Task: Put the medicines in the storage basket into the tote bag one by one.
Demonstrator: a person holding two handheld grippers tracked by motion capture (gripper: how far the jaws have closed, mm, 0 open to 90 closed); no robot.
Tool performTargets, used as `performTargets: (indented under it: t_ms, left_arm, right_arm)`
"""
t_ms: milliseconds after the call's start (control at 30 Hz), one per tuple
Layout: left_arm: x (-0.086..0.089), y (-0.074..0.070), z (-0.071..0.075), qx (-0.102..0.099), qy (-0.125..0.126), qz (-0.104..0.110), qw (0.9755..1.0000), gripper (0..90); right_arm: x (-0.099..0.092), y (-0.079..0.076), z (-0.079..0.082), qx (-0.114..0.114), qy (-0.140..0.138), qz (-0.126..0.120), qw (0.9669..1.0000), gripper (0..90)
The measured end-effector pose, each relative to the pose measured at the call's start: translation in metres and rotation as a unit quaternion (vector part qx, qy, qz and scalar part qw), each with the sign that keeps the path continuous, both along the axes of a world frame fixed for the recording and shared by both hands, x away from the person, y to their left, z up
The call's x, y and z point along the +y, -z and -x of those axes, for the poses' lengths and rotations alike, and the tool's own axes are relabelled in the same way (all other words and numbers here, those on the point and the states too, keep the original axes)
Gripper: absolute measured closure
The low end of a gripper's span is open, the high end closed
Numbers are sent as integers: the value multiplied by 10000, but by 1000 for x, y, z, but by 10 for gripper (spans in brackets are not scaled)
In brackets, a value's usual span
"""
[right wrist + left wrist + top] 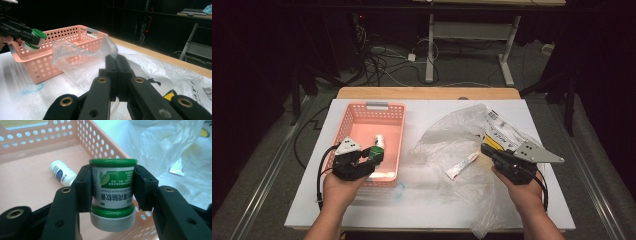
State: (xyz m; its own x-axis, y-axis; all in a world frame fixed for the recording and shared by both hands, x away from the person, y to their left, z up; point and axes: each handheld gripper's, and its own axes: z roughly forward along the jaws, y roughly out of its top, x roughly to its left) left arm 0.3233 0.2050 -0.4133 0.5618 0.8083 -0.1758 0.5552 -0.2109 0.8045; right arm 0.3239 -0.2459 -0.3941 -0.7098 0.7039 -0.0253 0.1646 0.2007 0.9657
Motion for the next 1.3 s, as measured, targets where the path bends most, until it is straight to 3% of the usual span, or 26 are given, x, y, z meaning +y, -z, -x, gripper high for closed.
performTargets:
  t_ms: [233,500,833,1300]
  left_arm:
    - [-6,-13,10,-161,162,268,9994,537]
    - [-23,-24,19,-316,449,357,9979,537]
    - [-42,-22,24,-287,749,419,9959,537]
    - [-77,-11,27,-114,1210,281,9922,537]
  right_arm:
    - [-1,-3,1,-42,-5,-32,10000,900]
    - [0,-5,2,-66,-11,-48,10000,900]
    - [-1,-6,3,-84,-14,-48,10000,900]
    - [1,-5,3,-89,-37,-21,10000,900]
